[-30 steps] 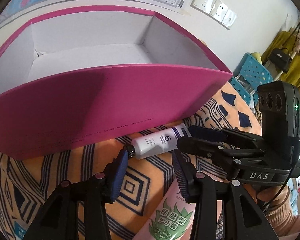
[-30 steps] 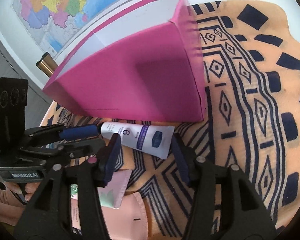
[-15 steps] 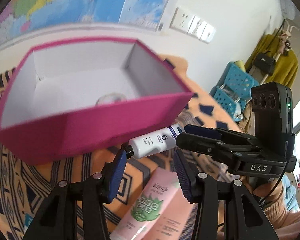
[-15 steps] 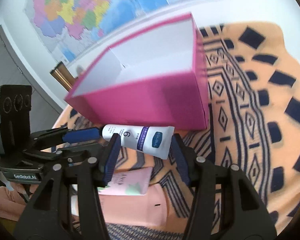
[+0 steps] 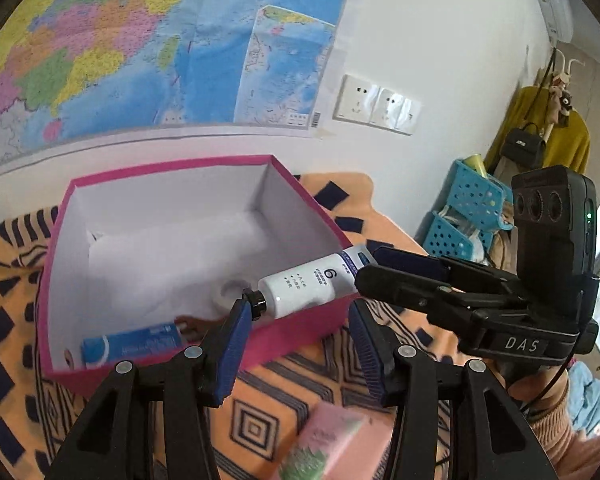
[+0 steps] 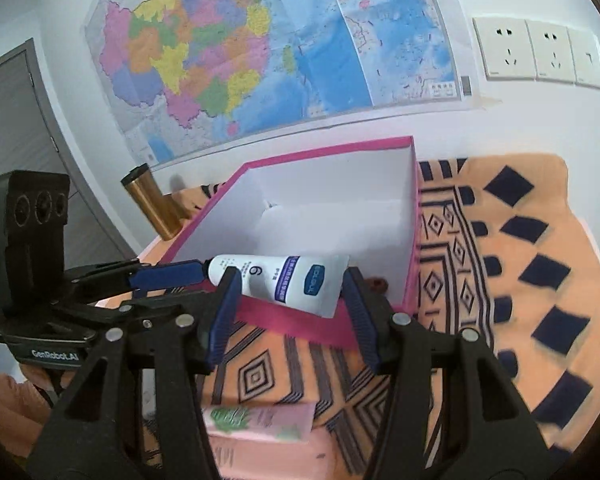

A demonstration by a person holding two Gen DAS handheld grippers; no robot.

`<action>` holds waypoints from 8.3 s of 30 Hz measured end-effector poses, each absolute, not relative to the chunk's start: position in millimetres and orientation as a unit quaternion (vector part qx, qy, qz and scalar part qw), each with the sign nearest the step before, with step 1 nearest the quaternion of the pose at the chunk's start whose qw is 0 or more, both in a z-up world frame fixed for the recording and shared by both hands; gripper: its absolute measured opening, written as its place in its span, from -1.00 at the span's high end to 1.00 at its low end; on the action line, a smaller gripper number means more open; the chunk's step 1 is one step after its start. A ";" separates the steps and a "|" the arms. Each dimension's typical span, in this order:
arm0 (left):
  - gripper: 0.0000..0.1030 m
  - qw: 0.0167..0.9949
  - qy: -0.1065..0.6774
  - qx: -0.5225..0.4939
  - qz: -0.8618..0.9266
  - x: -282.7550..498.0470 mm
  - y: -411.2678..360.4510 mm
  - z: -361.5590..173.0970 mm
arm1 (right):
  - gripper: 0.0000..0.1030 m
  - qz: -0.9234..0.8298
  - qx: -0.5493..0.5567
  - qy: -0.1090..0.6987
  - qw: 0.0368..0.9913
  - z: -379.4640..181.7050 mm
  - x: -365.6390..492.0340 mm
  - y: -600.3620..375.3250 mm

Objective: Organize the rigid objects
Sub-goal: 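Carry the white tube into the pink box and open the right tool, then move the right tool to the blue-and-white medicine box and grasp it, then carry the medicine box into the pink box and open the right tool, then withdraw the open right tool from the pink box, then grasp the green-label pink-and-white tube, cap end in left tool, body in right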

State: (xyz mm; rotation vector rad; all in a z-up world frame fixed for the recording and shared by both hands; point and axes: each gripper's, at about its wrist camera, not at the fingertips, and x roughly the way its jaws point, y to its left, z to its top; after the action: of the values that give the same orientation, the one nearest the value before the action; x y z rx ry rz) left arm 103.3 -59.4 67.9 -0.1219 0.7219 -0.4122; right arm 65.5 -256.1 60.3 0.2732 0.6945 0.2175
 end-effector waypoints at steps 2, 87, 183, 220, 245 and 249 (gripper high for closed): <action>0.02 0.910 0.358 -0.066 -0.198 114.0 -56.5 66.3 | -0.07 0.100 0.133 0.345 0.924 57.6 76.8 -259.7; -0.23 0.875 0.454 -0.147 -0.082 -8.2 103.0 -56.6 | -0.11 0.257 0.067 0.528 0.807 -44.9 90.9 -63.5; -0.07 0.922 0.383 -0.039 -0.046 102.2 53.6 46.9 | 0.05 0.198 0.118 0.470 0.852 10.6 183.3 -175.7; -0.19 0.867 0.455 -0.095 -0.182 31.8 -20.4 -38.2 | -0.12 0.094 0.153 0.469 0.865 -31.4 22.8 -248.6; -0.11 0.855 0.469 -0.102 -0.196 36.5 -30.5 -42.2 | -0.07 0.113 0.184 0.483 0.848 -52.7 27.4 -243.1; -0.14 0.854 0.471 -0.102 -0.196 38.8 -31.2 -41.7 | -0.07 0.112 0.187 0.482 0.848 -51.9 26.8 -243.0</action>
State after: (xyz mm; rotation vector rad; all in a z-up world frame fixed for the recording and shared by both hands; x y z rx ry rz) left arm 38.8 -31.2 -41.7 -0.2143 0.9896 -0.4116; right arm 26.8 -243.0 -51.9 0.3946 1.0167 0.2353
